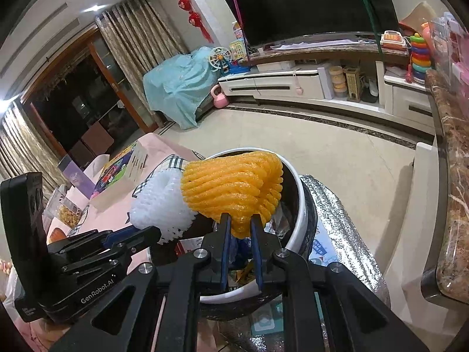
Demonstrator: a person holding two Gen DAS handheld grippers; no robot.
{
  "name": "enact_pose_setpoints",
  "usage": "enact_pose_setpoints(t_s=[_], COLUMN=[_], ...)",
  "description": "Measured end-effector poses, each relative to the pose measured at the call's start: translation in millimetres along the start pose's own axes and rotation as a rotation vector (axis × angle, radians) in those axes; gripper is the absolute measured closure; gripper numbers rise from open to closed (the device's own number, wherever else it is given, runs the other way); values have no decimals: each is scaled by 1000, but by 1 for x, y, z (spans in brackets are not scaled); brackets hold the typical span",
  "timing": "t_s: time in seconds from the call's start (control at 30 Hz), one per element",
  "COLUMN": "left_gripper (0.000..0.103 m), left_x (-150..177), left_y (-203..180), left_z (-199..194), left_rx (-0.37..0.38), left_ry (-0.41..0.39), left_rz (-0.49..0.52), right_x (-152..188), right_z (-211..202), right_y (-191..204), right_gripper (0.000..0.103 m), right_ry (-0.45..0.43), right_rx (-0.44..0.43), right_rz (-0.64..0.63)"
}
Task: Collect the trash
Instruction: 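Open both tools over the bin to drop the foam nets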
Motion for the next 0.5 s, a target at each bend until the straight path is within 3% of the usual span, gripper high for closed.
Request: enact_pose_setpoints(t_s=[0.13, 0.23, 0.3, 0.43, 0.5], left_gripper=[80, 64, 52, 51, 46], left_x=[0, 0, 3, 15, 29], left_y=[-1, 1, 5, 15, 22], left_z=[-1, -4, -9, -19, -29], left_rx=[4, -6, -13, -24, -41], left_ry=[1, -10, -24, -28, -31], left_rz=[0, -8, -25, -46, -74], right_x=[-1, -3, -2, 2, 8], right_z=[-1, -4, -9, -16, -23], right_y=[-1, -3, -2, 2, 7], right_gripper=[83, 79, 63, 59, 40], right_ry=[1, -13, -25, -31, -36], right_rx=[-2, 7, 3, 1, -5], right_rz=[12, 18, 23, 23, 23])
Point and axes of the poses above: each gripper's, at about its wrist camera, not at the fingertips, and z roughly the way its jaws point, y to its left, x to its underside, the point moved 5 cm from there along z, roughly the way its jaws point, and after that the axes turned 8 degrees about z, right-handed, at the moved point
